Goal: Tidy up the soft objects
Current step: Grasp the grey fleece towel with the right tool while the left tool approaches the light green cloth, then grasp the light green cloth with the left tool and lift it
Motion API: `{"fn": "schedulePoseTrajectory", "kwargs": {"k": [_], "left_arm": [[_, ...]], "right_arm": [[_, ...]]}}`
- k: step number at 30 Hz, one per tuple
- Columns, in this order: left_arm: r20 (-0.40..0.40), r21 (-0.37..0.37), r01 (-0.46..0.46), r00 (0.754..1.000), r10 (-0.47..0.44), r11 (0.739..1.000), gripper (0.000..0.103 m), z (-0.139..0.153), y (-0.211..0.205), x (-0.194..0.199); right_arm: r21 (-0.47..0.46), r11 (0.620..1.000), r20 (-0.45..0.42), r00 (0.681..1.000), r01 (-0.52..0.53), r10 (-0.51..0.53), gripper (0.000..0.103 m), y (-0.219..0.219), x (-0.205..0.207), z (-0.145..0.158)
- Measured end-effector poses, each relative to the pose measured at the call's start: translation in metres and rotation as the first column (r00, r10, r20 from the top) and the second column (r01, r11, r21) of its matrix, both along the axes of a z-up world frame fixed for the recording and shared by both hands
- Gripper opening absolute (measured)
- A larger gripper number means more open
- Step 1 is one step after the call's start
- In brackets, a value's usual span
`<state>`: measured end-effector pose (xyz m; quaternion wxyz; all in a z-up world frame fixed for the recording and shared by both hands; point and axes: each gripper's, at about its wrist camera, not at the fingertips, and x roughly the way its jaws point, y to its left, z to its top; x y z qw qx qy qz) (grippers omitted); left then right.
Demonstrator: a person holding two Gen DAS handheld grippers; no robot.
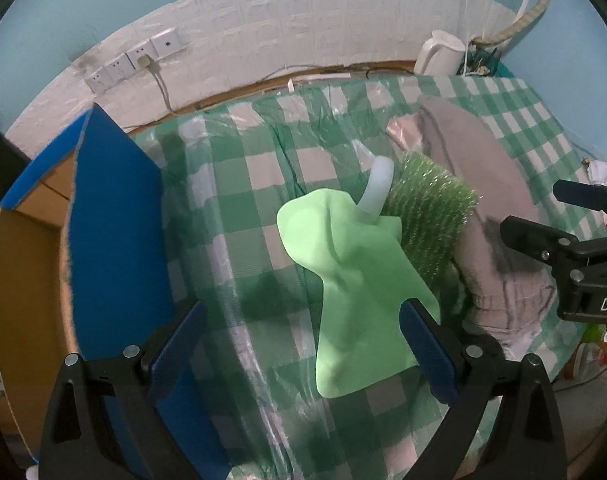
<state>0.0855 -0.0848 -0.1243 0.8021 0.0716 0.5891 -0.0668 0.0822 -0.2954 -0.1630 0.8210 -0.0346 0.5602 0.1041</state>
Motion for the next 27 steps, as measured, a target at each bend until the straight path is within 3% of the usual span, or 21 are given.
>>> {"fn": "schedulePoseTrajectory", "kwargs": {"k": [6, 12, 14, 17, 21, 27], "left_arm": [[-0.031, -0.01, -0.017, 0.999, 0.016, 1.0, 0.098, -0.01, 0.002, 0.01], [-0.045, -0.011, -0.018, 0.999, 0.018, 1.0, 0.097, -0.016, 0.003, 0.017], [-0.05, -0.019, -0.022, 0.999, 0.022, 1.0, 0.097, -0.017, 0.001, 0.02], [-0.047, -0.024, -0.018, 0.999, 0.017, 1.0, 0.097, -0.016, -0.004, 0.024], [-0.043, -0.031, -0.007, 0.999, 0.005, 0.999, 0.097, -0.016, -0.013, 0.029], [-0.057, -0.016, 0.012, 0.998, -0.013, 1.0, 0.097, -0.027, -0.03, 0.037]], "right_arm": [[-0.03, 0.999, -0.034, 0.999, -0.033, 0.032, 0.095, 0.01, 0.009, -0.021], [-0.049, 0.997, -0.048, 0.997, -0.061, 0.059, 0.078, 0.014, 0.011, -0.036], [-0.049, 0.996, -0.046, 0.996, -0.079, 0.077, 0.055, 0.015, 0.01, -0.035], [-0.036, 0.996, -0.041, 0.996, -0.086, 0.085, 0.039, 0.013, 0.01, -0.03], [-0.01, 0.997, -0.044, 0.996, -0.073, 0.072, 0.031, 0.003, 0.009, -0.023], [0.016, 0.999, -0.049, 0.998, -0.05, 0.051, 0.03, -0.009, 0.009, -0.019]]}}
